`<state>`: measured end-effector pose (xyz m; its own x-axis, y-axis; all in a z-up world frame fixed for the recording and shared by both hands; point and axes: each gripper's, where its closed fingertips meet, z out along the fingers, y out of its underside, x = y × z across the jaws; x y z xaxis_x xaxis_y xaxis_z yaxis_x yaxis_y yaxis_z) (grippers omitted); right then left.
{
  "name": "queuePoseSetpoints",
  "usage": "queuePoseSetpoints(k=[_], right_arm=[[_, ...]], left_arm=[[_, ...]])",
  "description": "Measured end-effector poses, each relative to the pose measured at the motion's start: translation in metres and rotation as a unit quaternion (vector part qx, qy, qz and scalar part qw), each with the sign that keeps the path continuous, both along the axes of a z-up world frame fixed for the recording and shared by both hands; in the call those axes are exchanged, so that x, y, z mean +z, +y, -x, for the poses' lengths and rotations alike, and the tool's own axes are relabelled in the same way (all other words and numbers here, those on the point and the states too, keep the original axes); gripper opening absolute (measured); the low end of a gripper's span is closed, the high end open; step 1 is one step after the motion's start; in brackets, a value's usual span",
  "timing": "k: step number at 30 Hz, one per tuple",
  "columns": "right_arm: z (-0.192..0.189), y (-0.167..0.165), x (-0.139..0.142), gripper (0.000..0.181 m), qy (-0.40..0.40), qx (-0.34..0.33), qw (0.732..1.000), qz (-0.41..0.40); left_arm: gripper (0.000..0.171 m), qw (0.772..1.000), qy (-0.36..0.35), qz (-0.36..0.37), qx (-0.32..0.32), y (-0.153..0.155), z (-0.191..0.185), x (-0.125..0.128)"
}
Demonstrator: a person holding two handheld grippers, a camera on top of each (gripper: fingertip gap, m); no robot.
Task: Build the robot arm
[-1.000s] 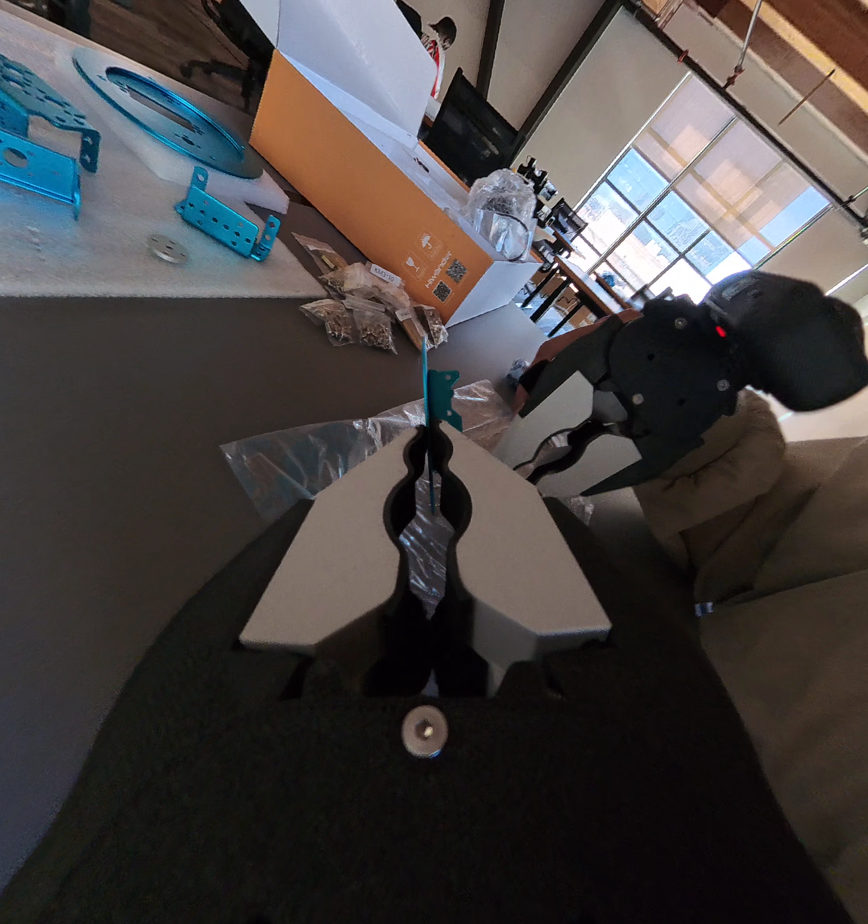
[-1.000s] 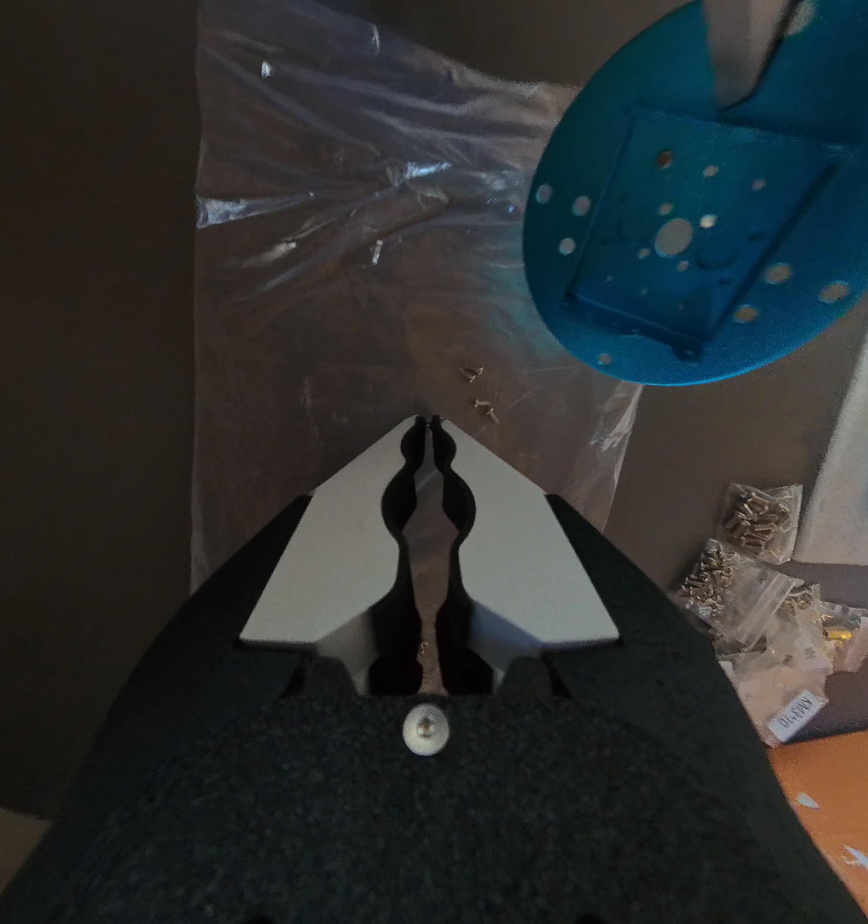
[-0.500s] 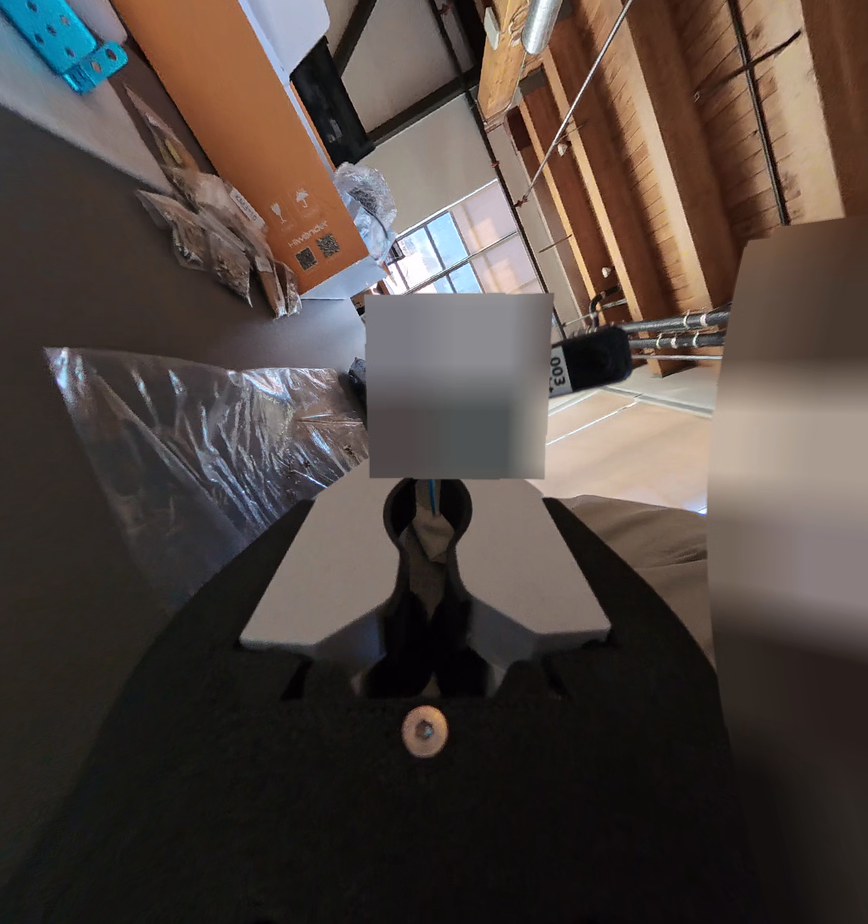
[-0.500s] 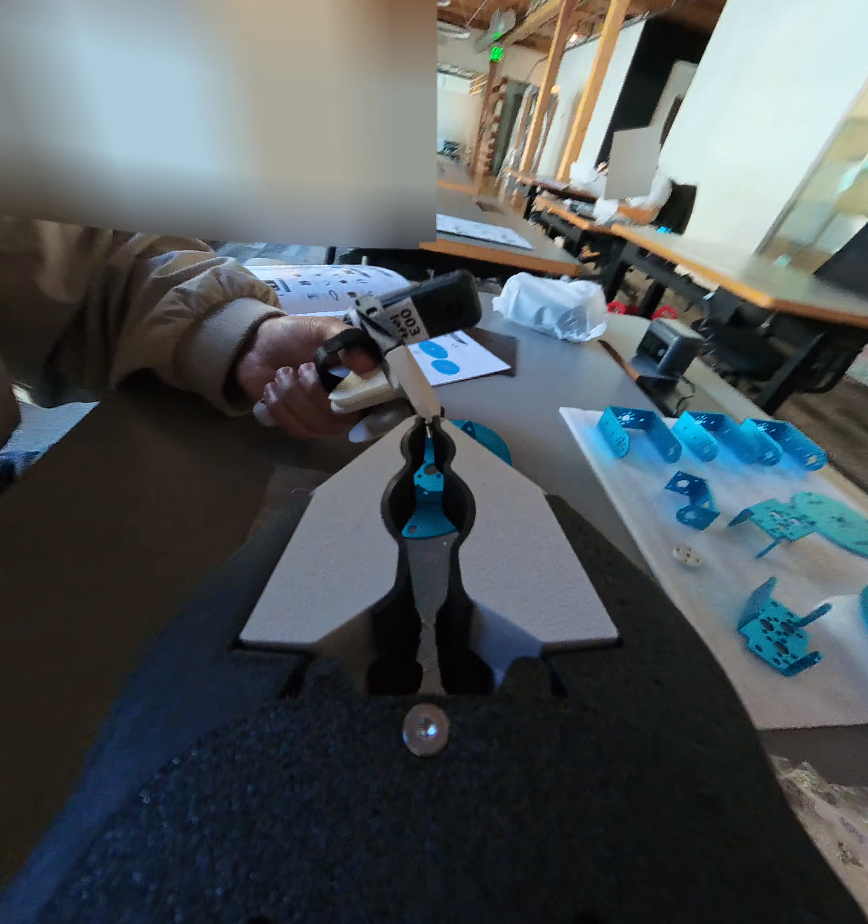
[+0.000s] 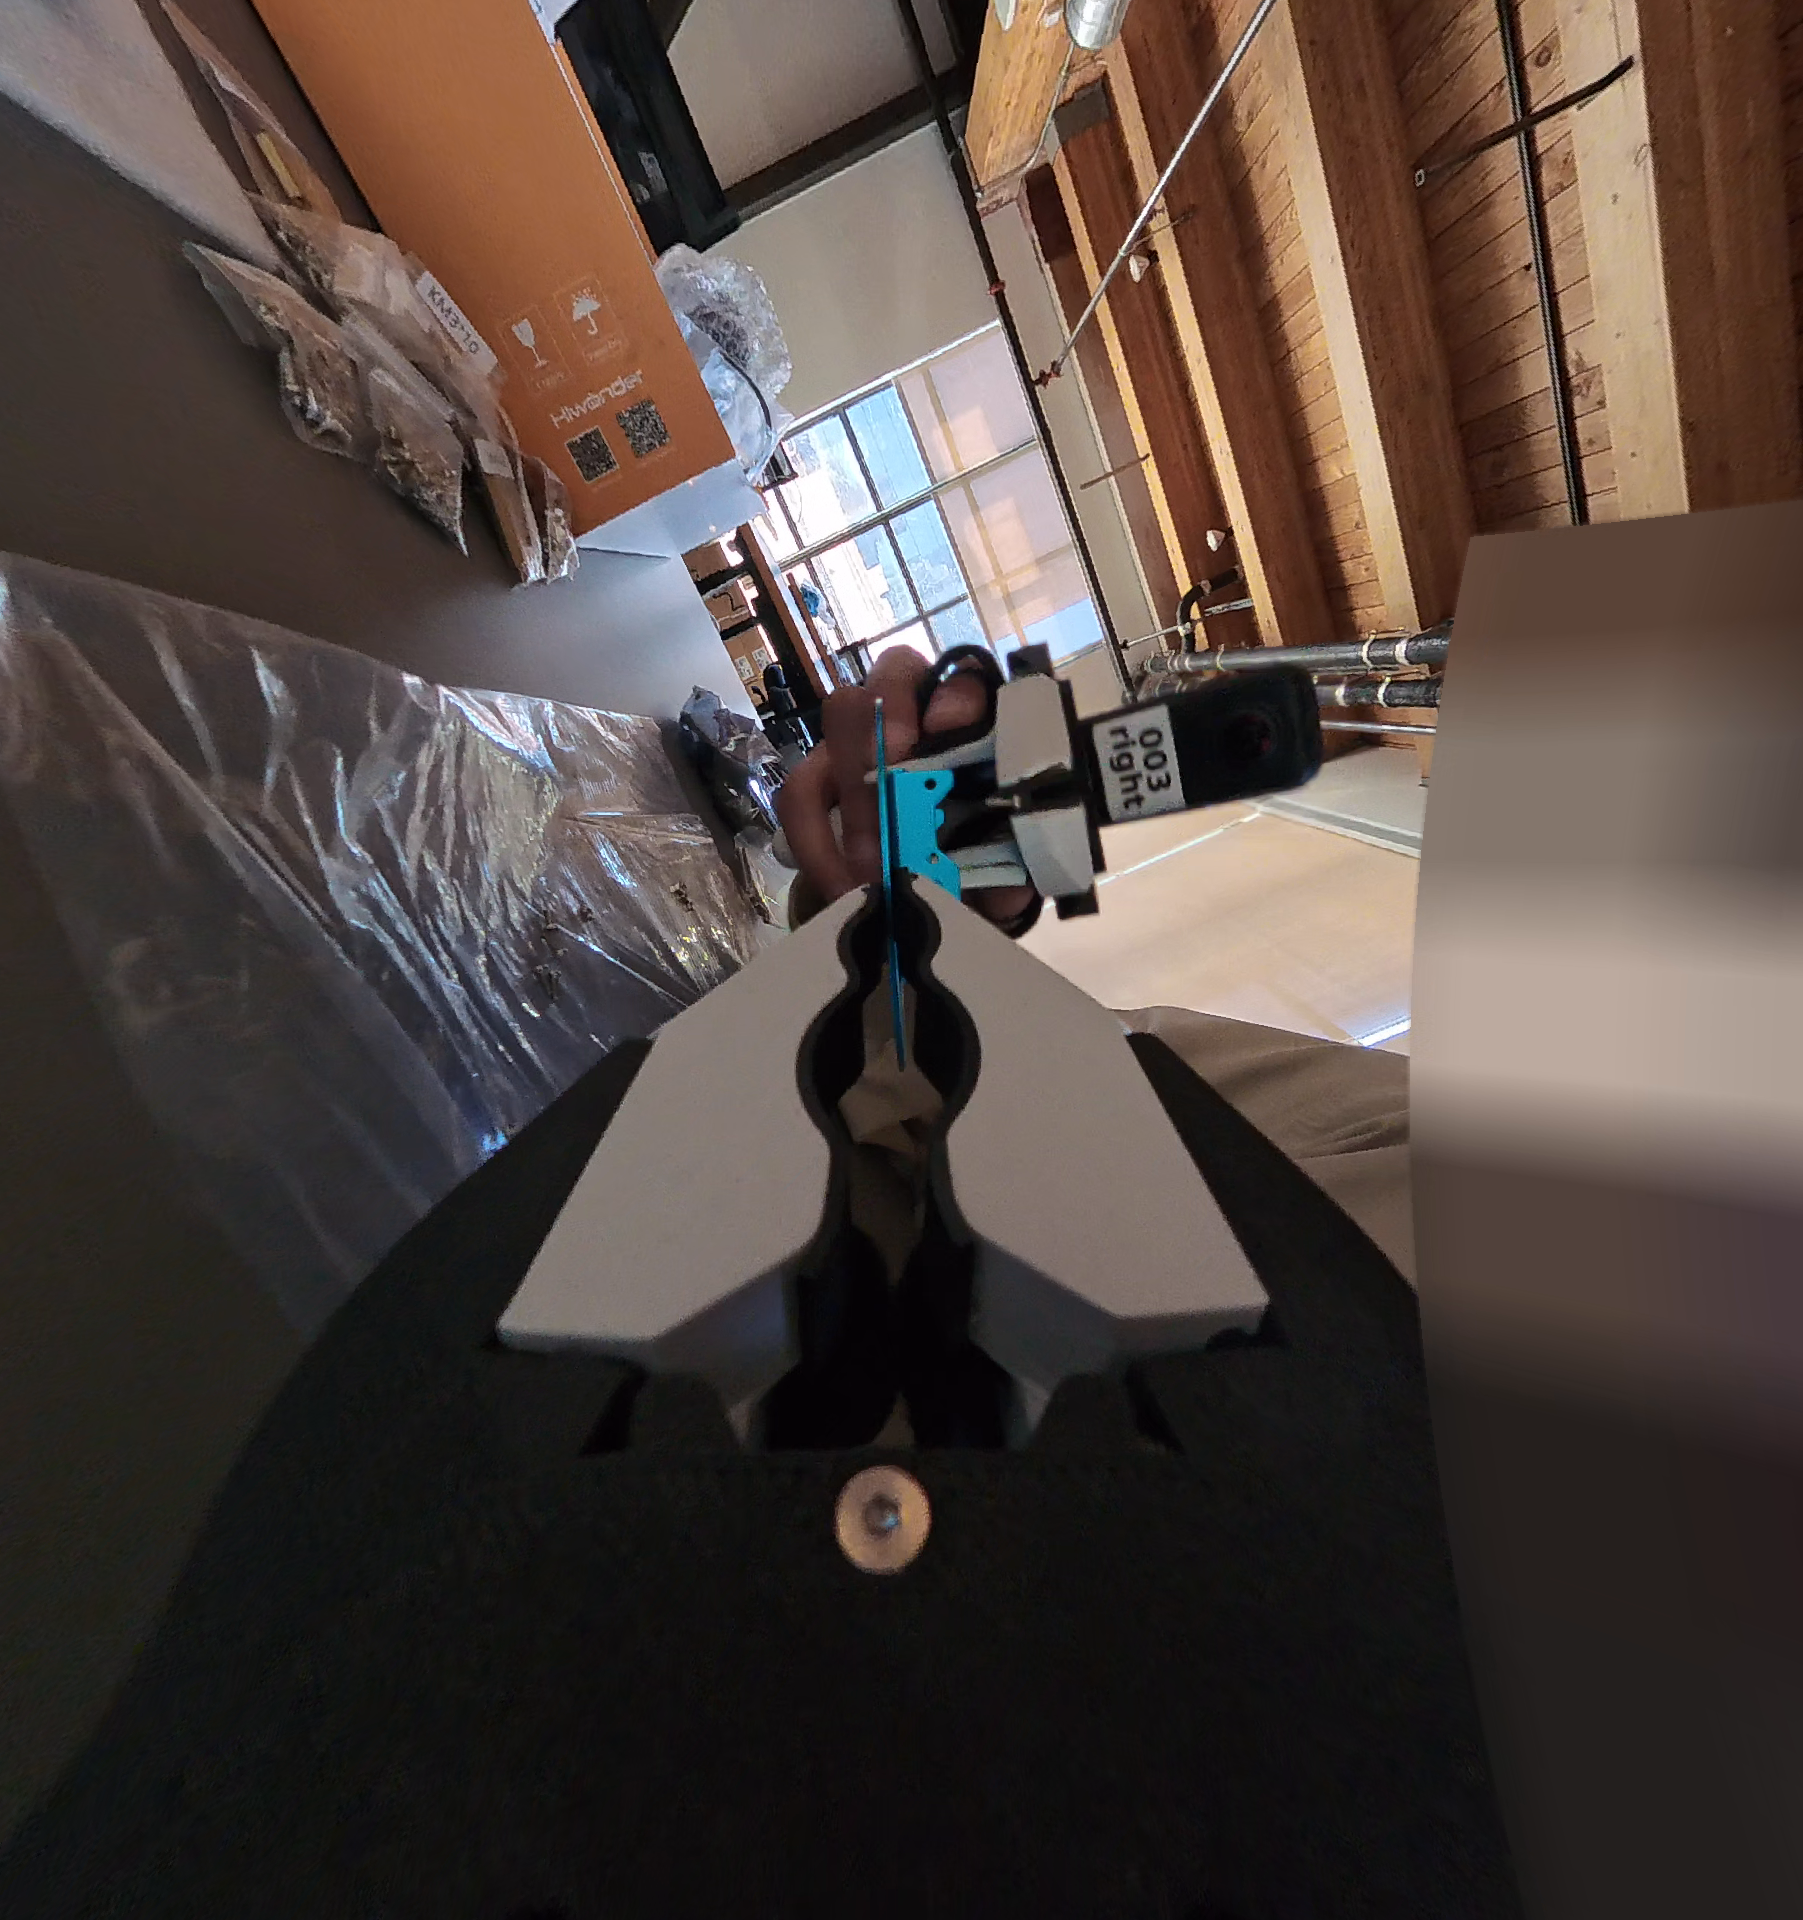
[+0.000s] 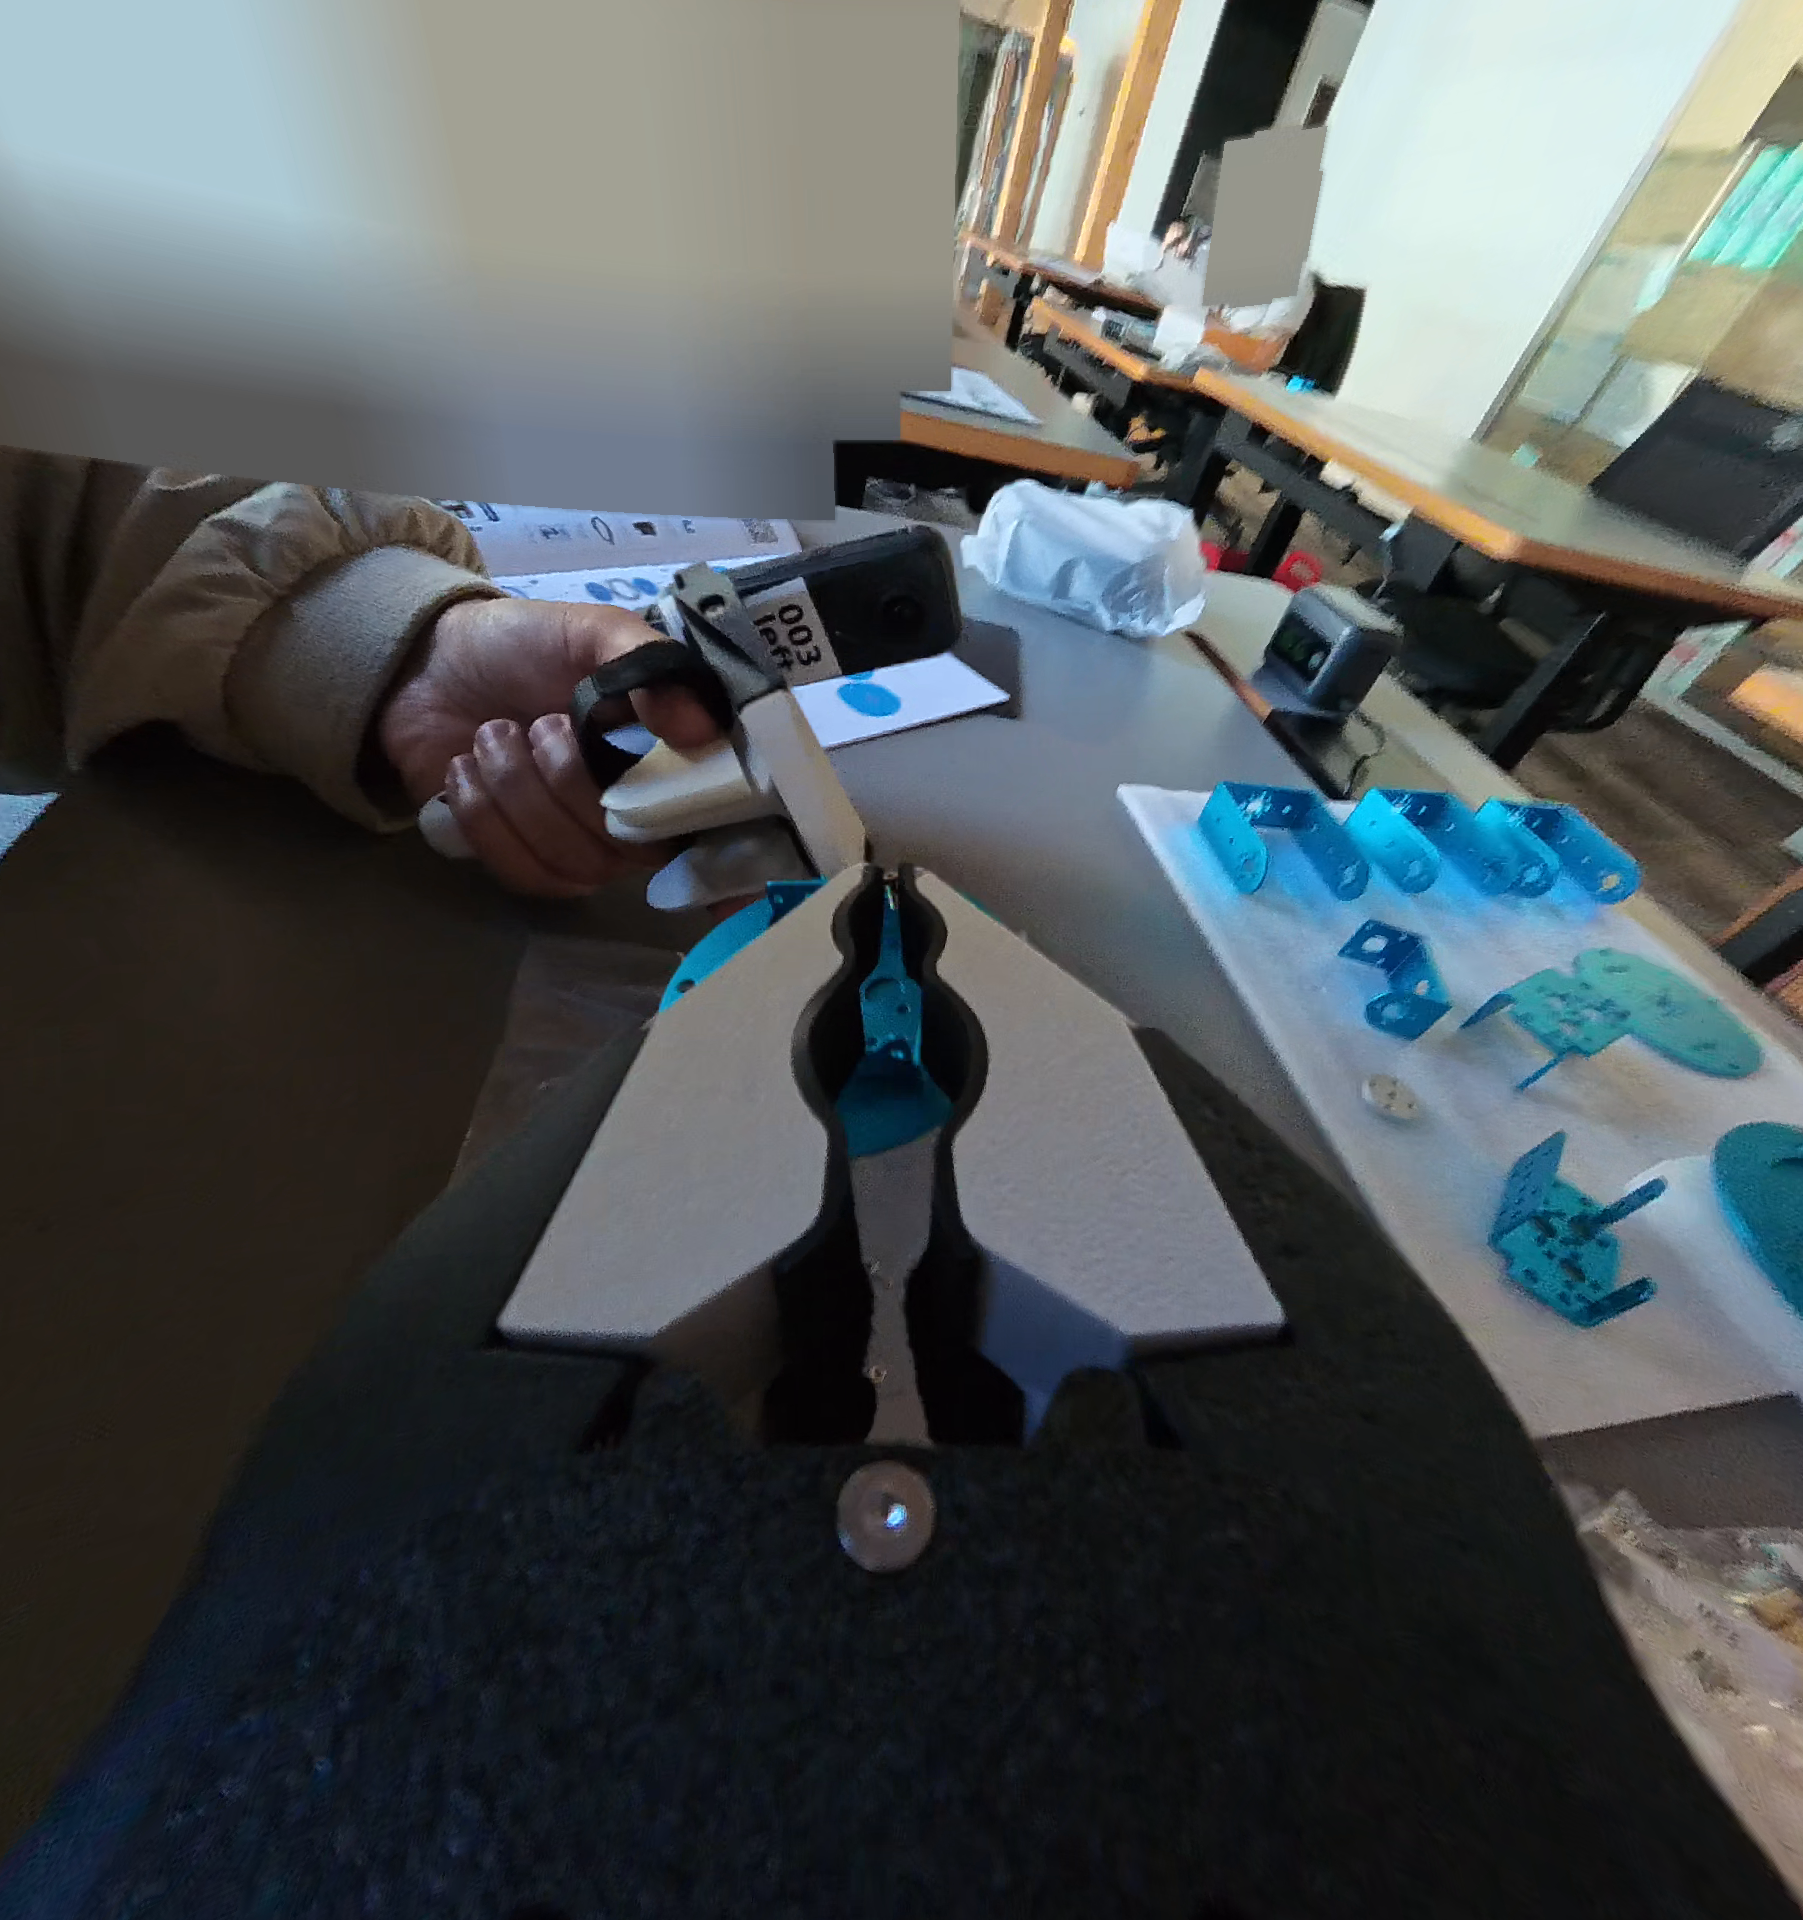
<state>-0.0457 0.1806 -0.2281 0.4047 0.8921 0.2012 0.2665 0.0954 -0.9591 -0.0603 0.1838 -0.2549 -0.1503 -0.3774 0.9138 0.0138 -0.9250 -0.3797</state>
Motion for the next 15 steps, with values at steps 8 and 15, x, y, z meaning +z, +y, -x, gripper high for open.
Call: queuePoseSetpoints(k=[8,15], right_arm=[[-0.008,-0.002,-0.006,0.001,0.029,0.042,0.998,0.023],[-0.004,-0.016,-0.015,0.001,0.019,0.093,0.995,0.031]], left_arm=[[0.0,0.999,-0.005,0.021,-0.04,-0.015,-0.006,-0.001],[0.0,0.999,0.0,0.013,-0.042,-0.018,-0.007,-0.002]])
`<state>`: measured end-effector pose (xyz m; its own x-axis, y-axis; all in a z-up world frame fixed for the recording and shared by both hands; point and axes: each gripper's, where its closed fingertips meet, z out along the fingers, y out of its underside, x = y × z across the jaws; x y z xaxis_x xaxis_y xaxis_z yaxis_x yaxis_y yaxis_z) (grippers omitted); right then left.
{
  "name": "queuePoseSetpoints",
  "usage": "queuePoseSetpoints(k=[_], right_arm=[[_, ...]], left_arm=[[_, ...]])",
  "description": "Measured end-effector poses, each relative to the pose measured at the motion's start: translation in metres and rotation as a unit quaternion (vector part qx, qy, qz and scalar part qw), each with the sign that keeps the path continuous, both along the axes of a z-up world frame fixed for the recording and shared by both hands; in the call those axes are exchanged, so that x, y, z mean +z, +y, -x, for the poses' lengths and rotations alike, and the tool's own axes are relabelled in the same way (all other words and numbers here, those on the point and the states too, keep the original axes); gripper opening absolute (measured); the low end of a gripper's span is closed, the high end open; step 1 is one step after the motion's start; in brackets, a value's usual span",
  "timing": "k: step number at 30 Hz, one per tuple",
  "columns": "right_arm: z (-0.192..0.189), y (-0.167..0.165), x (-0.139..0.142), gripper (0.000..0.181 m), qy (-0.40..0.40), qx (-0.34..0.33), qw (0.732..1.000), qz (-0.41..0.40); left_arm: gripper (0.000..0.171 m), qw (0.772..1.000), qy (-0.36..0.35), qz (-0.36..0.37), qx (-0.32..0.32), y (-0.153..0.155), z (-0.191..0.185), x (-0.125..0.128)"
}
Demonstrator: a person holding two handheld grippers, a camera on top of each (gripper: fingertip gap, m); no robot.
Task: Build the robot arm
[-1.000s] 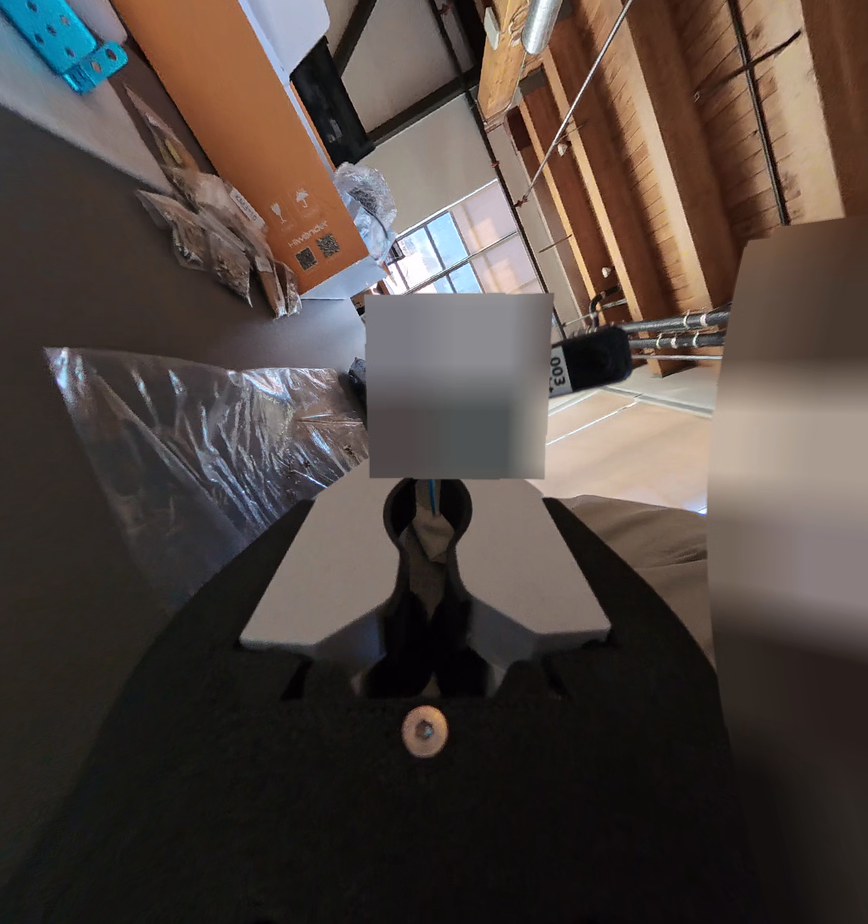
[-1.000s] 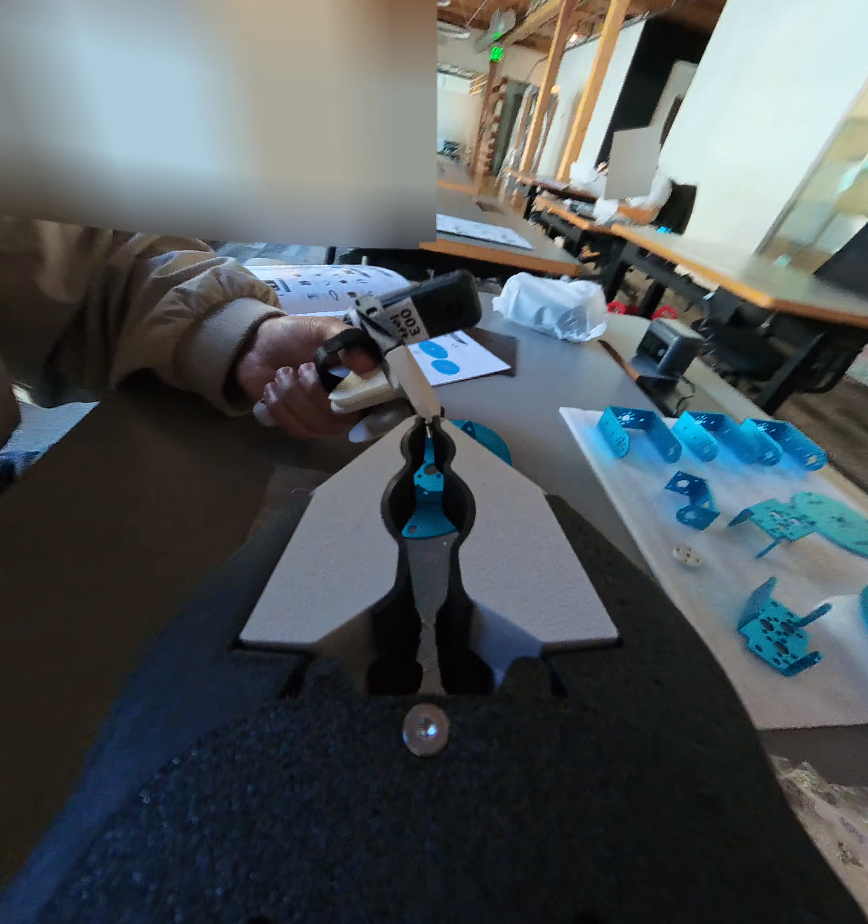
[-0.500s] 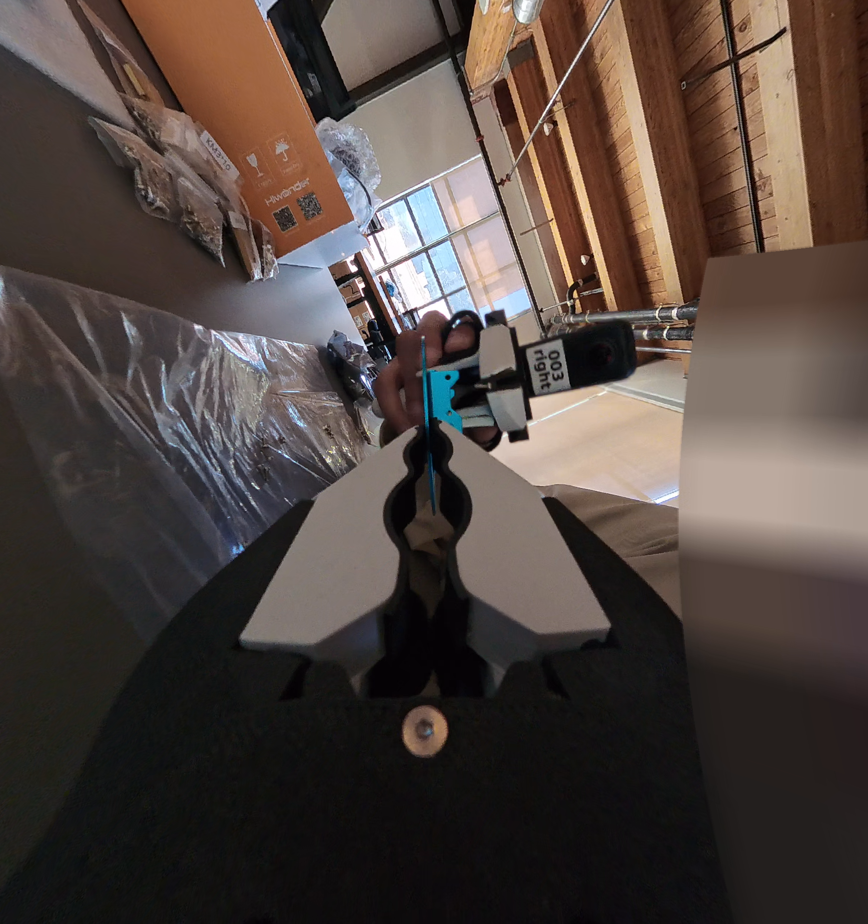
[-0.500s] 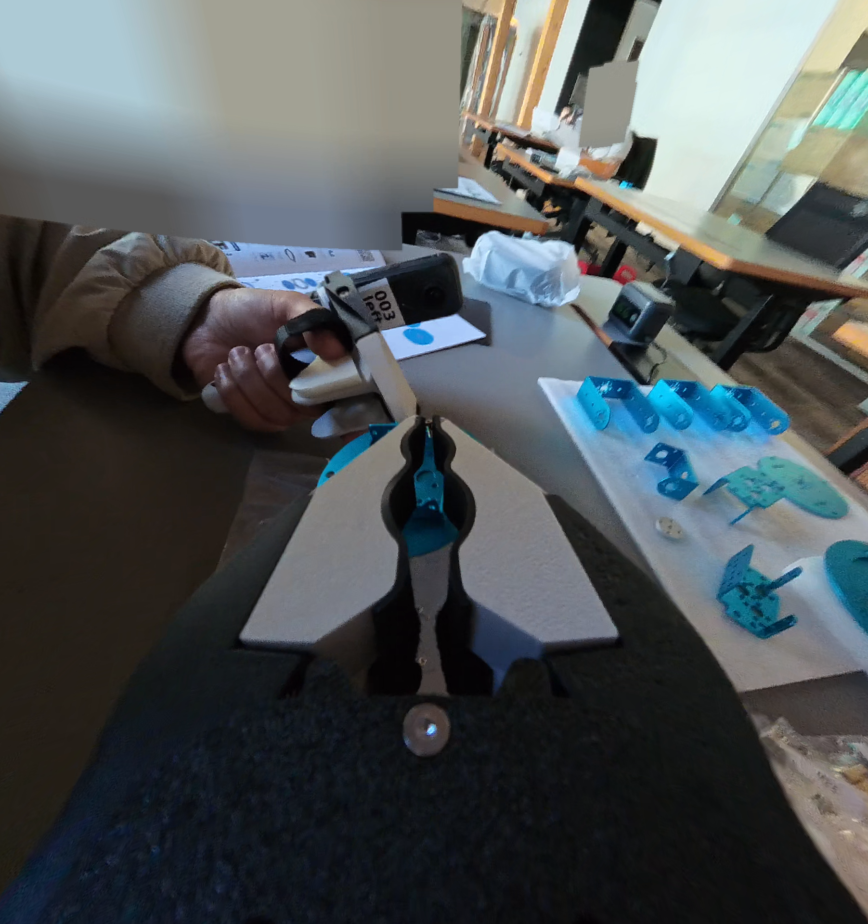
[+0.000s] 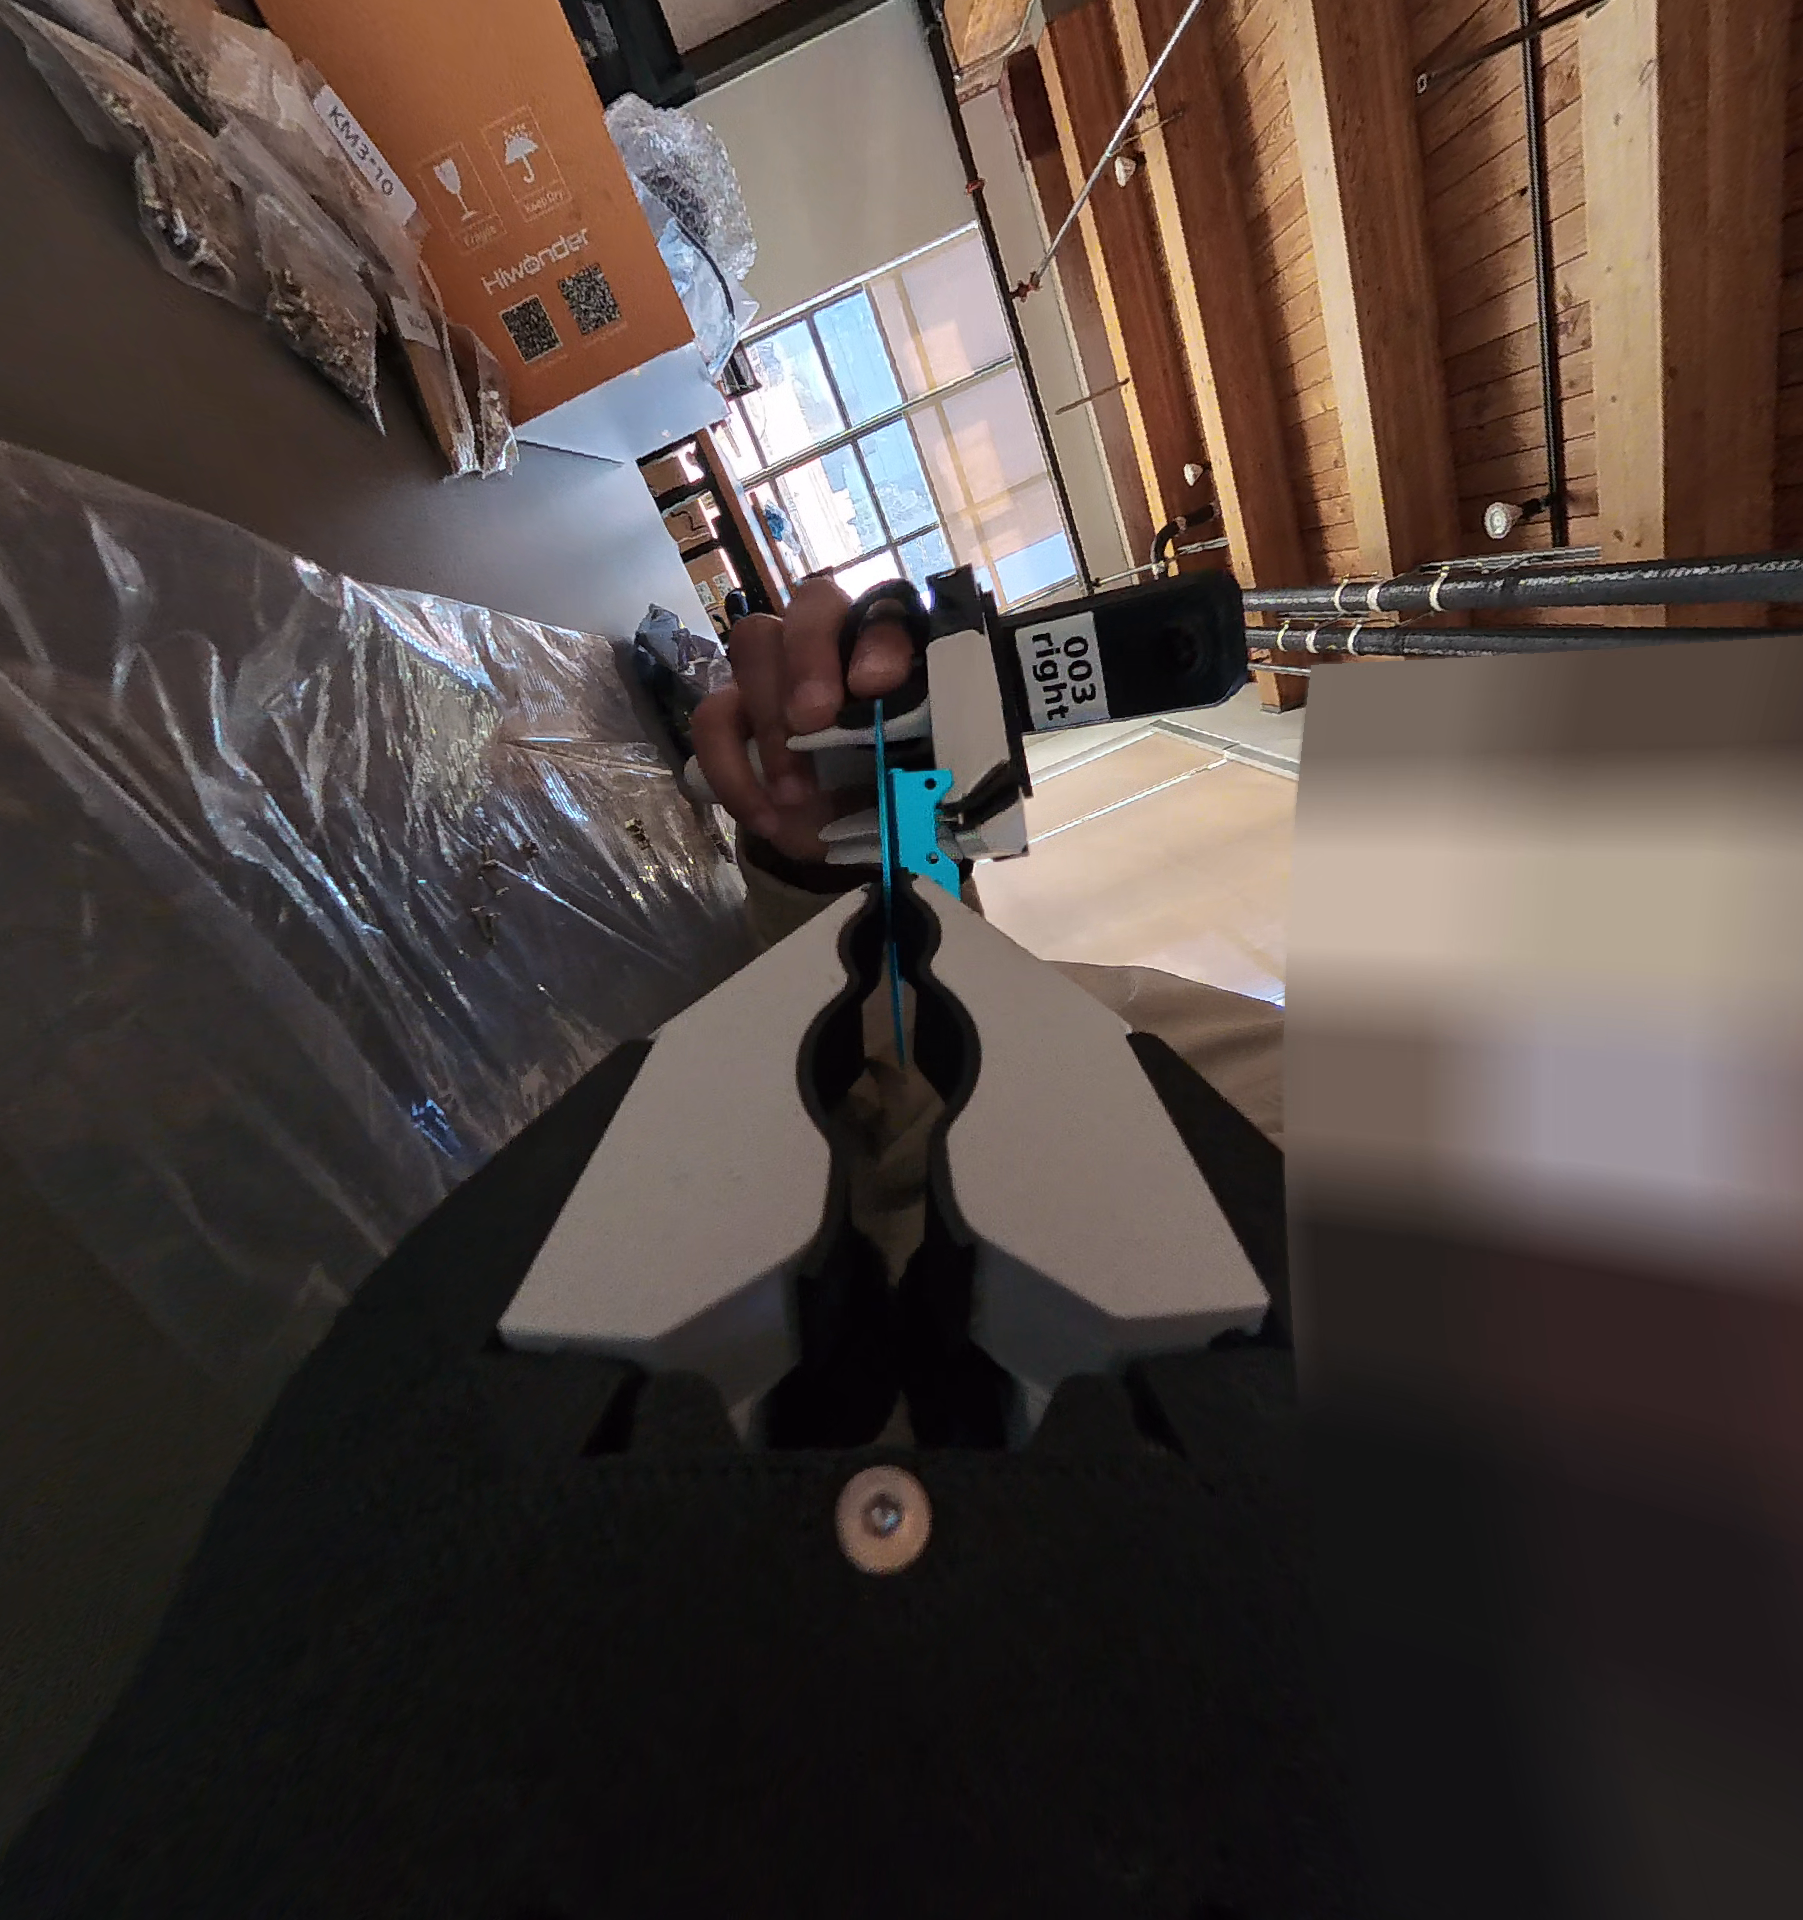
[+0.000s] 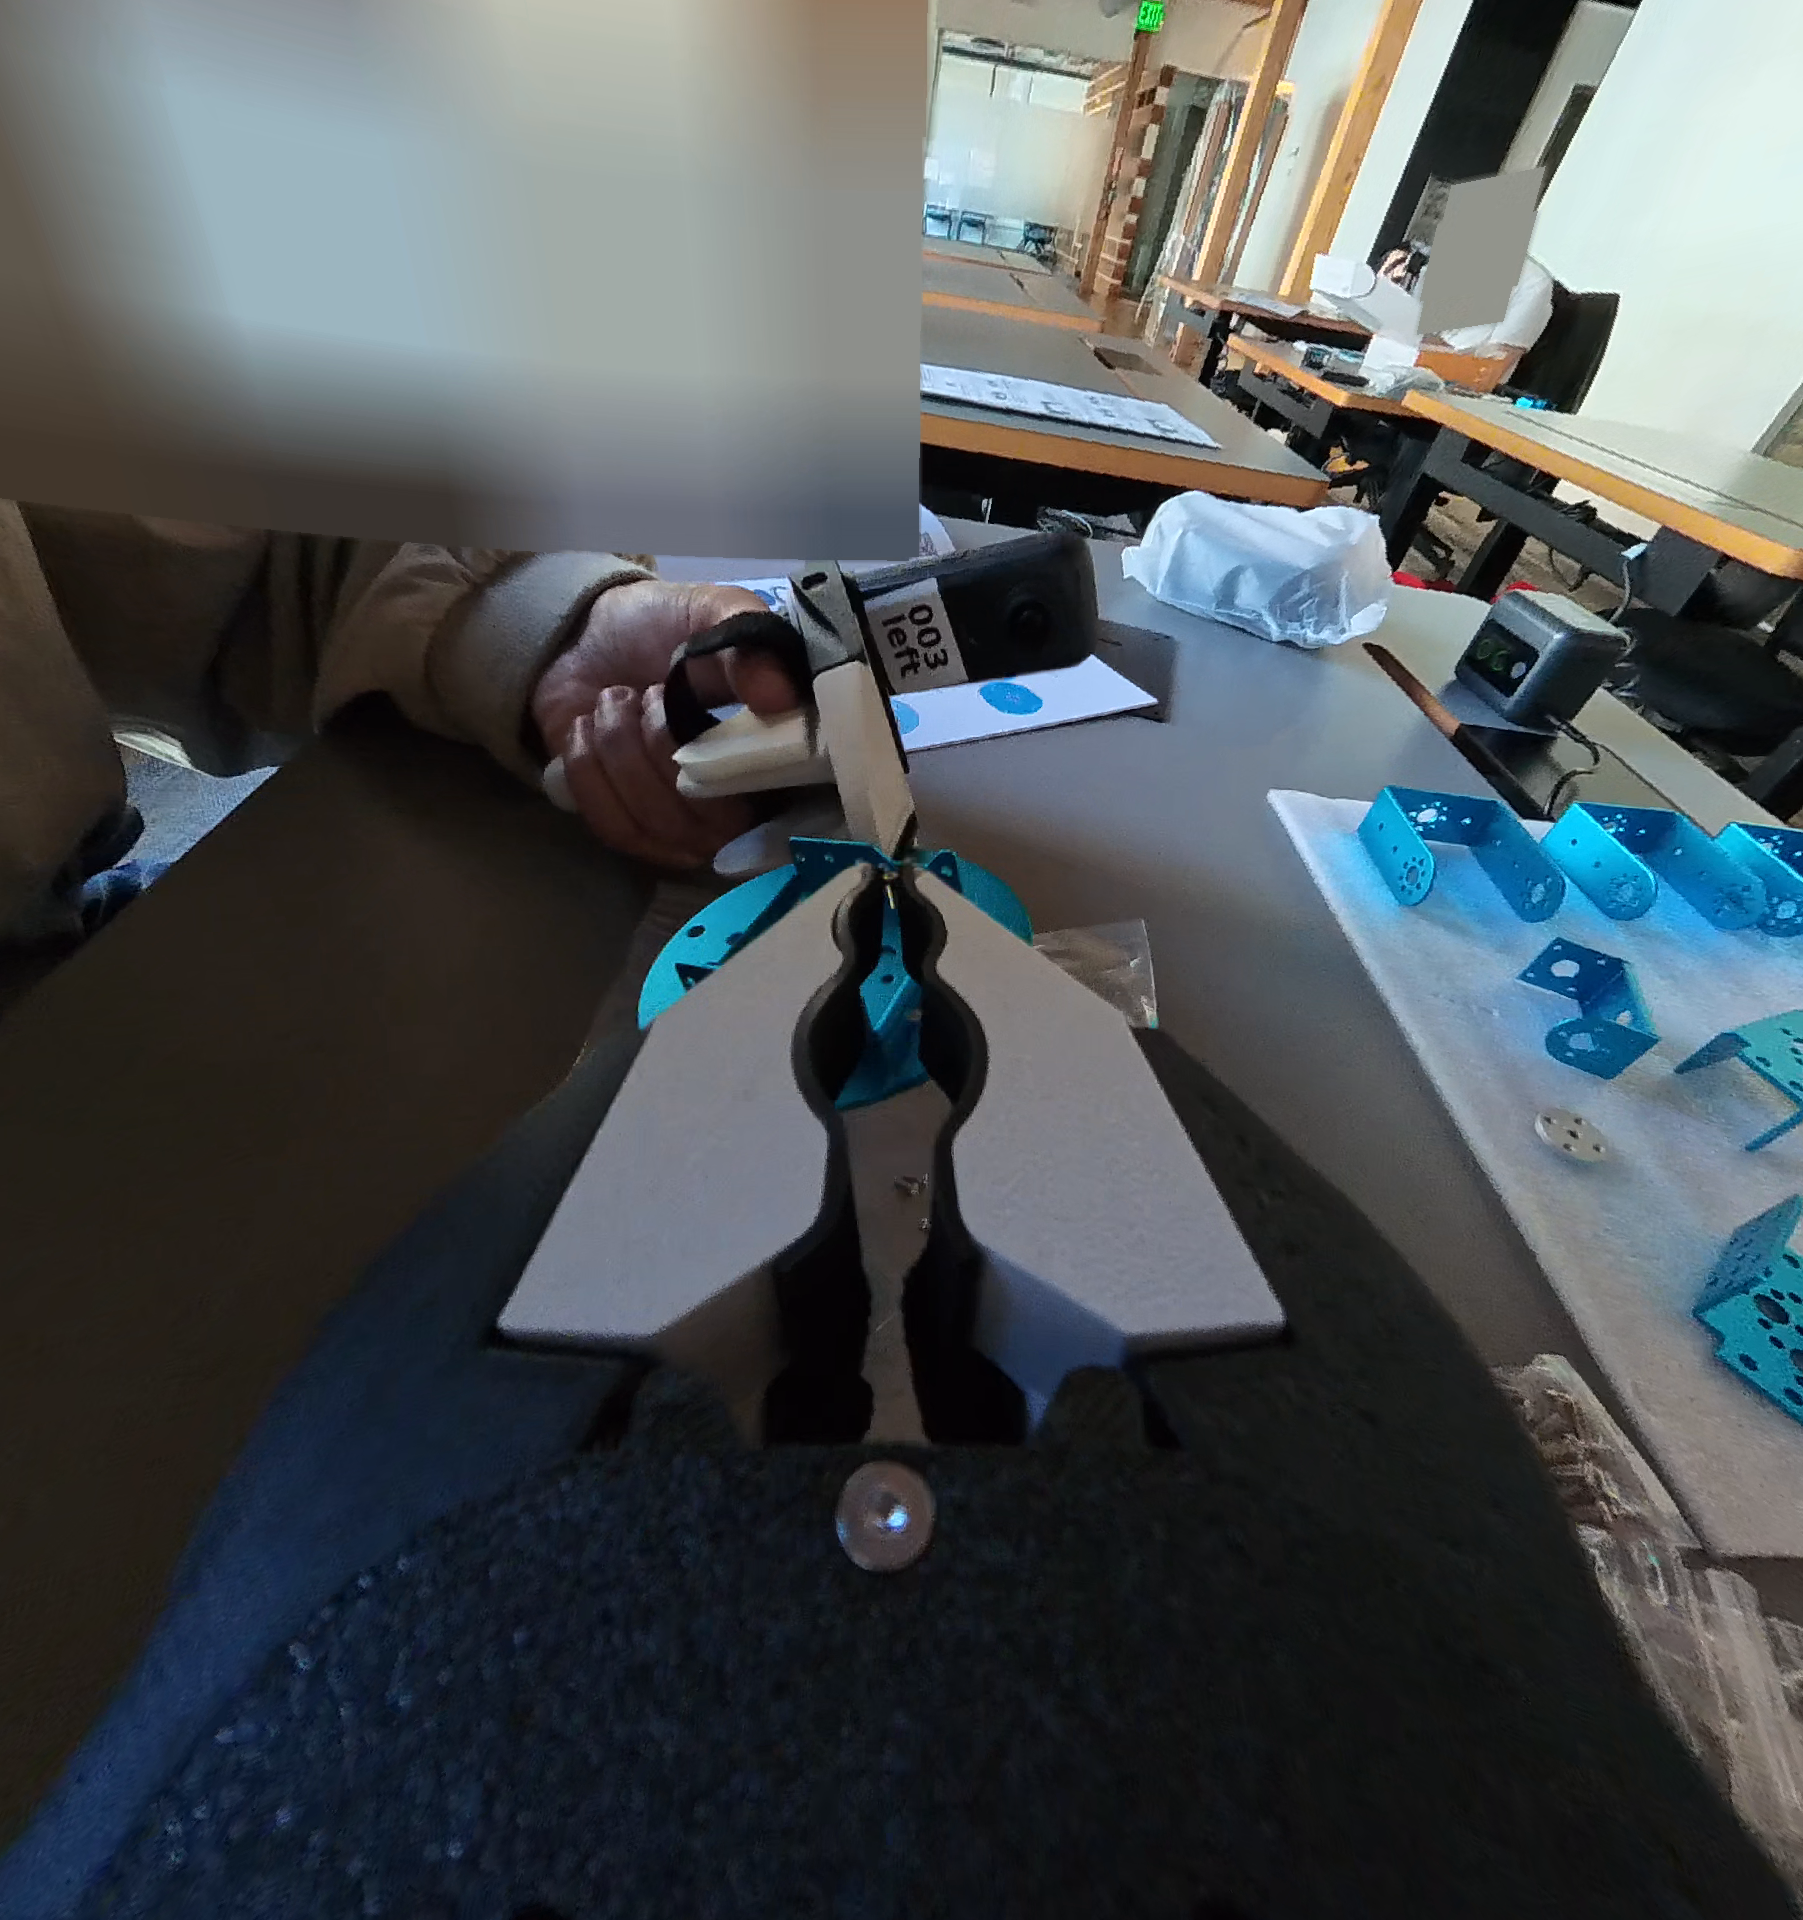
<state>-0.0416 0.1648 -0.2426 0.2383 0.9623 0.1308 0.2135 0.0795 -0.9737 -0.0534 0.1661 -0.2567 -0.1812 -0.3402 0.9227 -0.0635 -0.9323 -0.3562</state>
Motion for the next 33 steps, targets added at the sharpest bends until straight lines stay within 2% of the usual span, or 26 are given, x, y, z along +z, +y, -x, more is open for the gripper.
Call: queuePoseSetpoints(k=[10,20,26,29,33], right_arm=[[0.002,0.003,-0.006,0.001,-0.027,-0.012,1.0,-0.004],[0.006,0.016,-0.008,0.001,-0.062,-0.092,0.993,0.029],[0.019,0.025,0.022,0.001,0.025,-0.174,0.981,0.076],[0.017,0.02,0.05,0.001,0.074,-0.228,0.97,0.043],[0.021,-0.002,0.071,0.001,0.123,-0.297,0.947,-0.026]], left_arm=[[0.0,1.0,0.012,-0.004,0.003,0.0,-0.001,-0.003],[0.0,0.999,0.013,0.009,0.04,0.012,0.002,-0.005],[0.0,0.991,-0.024,0.053,0.121,0.036,0.012,0.007],[0.0,0.979,-0.046,0.062,0.189,0.037,0.02,0.024],[0.0,0.959,-0.073,0.049,0.27,0.014,0.031,0.048]])
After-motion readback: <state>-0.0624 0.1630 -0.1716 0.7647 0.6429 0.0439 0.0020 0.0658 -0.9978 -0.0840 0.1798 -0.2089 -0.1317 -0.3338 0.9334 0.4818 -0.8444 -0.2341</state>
